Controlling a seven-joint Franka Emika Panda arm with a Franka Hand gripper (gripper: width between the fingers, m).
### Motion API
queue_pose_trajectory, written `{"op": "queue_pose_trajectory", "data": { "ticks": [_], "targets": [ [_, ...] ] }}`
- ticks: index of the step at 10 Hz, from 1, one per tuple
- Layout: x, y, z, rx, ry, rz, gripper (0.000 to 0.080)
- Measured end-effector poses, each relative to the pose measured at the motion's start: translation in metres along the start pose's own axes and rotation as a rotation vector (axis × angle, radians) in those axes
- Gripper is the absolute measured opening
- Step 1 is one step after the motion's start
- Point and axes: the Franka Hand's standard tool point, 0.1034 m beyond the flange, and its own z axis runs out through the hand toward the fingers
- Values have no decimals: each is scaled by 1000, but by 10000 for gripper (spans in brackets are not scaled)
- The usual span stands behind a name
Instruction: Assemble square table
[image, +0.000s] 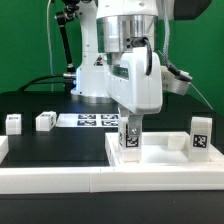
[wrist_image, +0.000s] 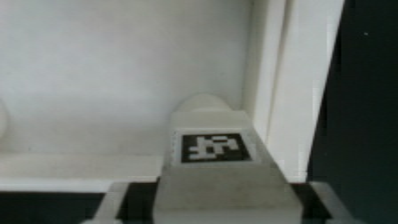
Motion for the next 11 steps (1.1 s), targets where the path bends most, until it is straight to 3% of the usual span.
{"op": "queue_pose_trajectory", "data": {
  "ticks": [6, 7, 8, 11],
  "targets": [
    [2, 0, 1, 7, -25, 124, 290],
    [2, 0, 1, 7, -25, 87, 483],
    [2, 0, 1, 6, -25, 49, 593],
    [2, -3, 0, 27, -15, -239, 646]
  ]
}}
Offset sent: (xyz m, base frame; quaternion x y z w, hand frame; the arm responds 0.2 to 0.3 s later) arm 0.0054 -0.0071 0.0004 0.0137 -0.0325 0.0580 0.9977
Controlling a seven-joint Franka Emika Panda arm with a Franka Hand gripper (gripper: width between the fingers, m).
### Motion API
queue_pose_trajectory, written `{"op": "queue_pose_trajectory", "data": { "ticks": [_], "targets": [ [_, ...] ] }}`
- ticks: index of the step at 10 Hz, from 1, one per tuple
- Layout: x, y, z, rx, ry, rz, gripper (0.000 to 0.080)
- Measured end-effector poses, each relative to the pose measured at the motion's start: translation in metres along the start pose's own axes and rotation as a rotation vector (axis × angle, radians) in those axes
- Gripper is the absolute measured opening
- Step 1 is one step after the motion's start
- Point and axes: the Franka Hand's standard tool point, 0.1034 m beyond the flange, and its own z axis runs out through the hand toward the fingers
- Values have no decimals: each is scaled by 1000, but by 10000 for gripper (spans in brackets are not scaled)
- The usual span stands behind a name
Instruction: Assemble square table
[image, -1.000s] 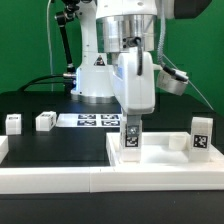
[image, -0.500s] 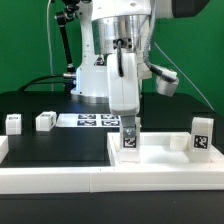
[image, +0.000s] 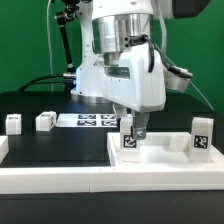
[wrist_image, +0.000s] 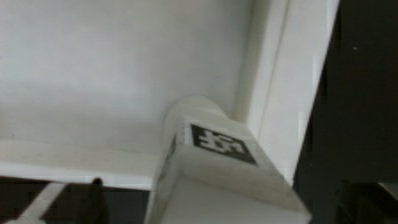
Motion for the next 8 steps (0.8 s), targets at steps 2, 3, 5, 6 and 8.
{"op": "queue_pose_trajectory", "data": {
  "ticks": [2, 3, 5, 6, 8],
  "targets": [
    [0, 0, 0, 0, 1, -161, 646],
    [0, 0, 0, -2, 2, -220, 649],
    [-2, 0, 0, -15, 7, -423, 649],
    [-3, 1, 0, -25, 4, -494, 649],
    [-4, 0, 0, -33, 8, -651, 649]
  ]
}}
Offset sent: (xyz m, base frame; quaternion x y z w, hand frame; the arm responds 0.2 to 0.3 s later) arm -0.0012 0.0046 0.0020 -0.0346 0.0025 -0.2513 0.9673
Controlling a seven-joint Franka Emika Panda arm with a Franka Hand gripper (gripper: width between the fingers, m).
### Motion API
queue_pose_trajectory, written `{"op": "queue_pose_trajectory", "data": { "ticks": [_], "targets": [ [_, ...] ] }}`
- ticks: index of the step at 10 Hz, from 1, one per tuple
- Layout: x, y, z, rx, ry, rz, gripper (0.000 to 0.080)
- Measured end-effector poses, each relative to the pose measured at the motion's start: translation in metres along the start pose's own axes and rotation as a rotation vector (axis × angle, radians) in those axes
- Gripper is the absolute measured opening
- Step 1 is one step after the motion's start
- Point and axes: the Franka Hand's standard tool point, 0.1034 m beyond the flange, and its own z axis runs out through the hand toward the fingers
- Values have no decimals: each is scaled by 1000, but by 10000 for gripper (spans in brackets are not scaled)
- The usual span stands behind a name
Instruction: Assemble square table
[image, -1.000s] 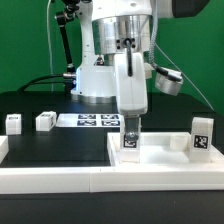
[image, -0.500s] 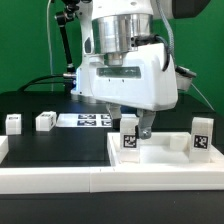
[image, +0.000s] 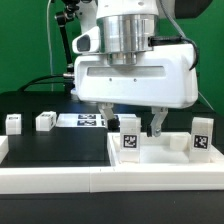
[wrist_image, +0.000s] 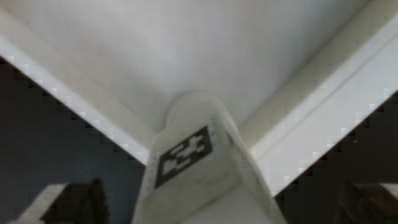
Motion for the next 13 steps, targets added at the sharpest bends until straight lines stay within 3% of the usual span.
{"op": "queue_pose_trajectory", "data": {
  "ticks": [9, 11, 12, 13],
  "targets": [
    [4, 4, -1, -25, 6, -568, 649],
    [4, 4, -1, -26, 6, -565, 388],
    [4, 4, -1, -26, 5, -565, 388],
    [4, 4, -1, -26, 5, -560, 288]
  ]
}}
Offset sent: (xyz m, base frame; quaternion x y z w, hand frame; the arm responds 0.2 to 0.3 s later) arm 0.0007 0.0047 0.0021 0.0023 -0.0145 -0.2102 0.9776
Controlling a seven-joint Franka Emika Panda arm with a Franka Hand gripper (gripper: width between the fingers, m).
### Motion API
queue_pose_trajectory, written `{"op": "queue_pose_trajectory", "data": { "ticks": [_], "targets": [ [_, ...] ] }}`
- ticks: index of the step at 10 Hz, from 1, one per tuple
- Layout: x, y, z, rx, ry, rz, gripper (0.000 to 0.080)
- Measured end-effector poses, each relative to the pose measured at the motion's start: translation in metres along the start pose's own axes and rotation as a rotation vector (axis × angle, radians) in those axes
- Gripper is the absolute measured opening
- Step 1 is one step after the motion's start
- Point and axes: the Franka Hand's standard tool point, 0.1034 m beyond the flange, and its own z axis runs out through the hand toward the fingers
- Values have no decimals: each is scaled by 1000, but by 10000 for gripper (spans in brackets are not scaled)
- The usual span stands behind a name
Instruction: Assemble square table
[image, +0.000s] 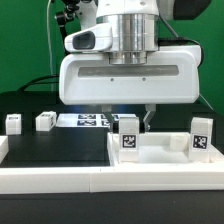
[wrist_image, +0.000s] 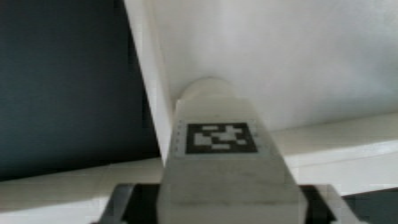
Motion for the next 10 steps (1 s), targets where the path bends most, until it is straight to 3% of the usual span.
{"op": "queue_pose_trajectory", "data": {
  "ticks": [4, 10],
  "targets": [
    [0, 0, 0, 1, 0, 115, 288],
    [0, 1, 1, 12, -1, 700, 290]
  ]
}}
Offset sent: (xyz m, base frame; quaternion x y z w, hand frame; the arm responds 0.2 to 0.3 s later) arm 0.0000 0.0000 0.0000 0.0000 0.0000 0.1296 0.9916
